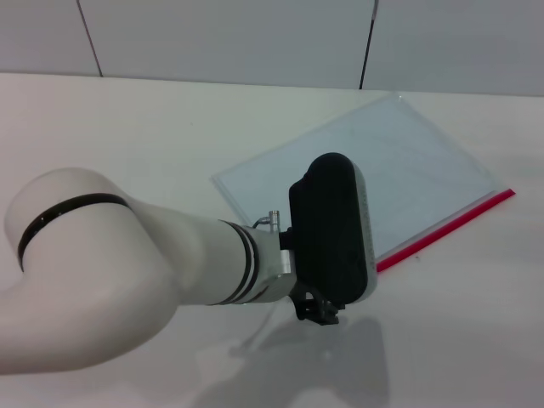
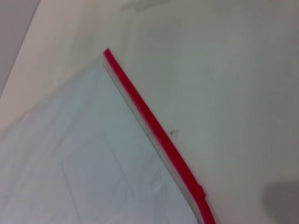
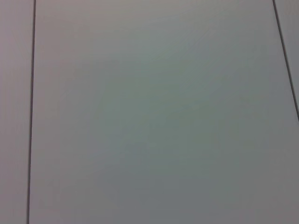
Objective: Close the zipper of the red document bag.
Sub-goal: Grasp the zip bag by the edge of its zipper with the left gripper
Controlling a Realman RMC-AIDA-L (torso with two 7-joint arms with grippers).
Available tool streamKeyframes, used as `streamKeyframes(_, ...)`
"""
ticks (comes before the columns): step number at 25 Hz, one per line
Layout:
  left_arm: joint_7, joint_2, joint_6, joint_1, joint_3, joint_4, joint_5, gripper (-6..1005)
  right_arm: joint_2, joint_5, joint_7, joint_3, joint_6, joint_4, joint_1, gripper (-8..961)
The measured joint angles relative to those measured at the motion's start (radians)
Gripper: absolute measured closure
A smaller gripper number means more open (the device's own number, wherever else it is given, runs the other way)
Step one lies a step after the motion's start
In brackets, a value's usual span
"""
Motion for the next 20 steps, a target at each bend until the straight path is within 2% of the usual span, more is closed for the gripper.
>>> streamKeyframes(11, -0.03, -0.001, -0.021, -0.031, -0.003, -0.088, 0.045, 121, 0.0, 0.0, 0.0, 0.002, 0.0, 0.001, 0.001, 121)
streamKeyframes(20, -0.037, 0.0, -0.132, -0.035, 0.008, -0.143, 0.068, 149, 0.0, 0.0, 0.0, 0.002, 0.0, 0.001, 0.001, 121)
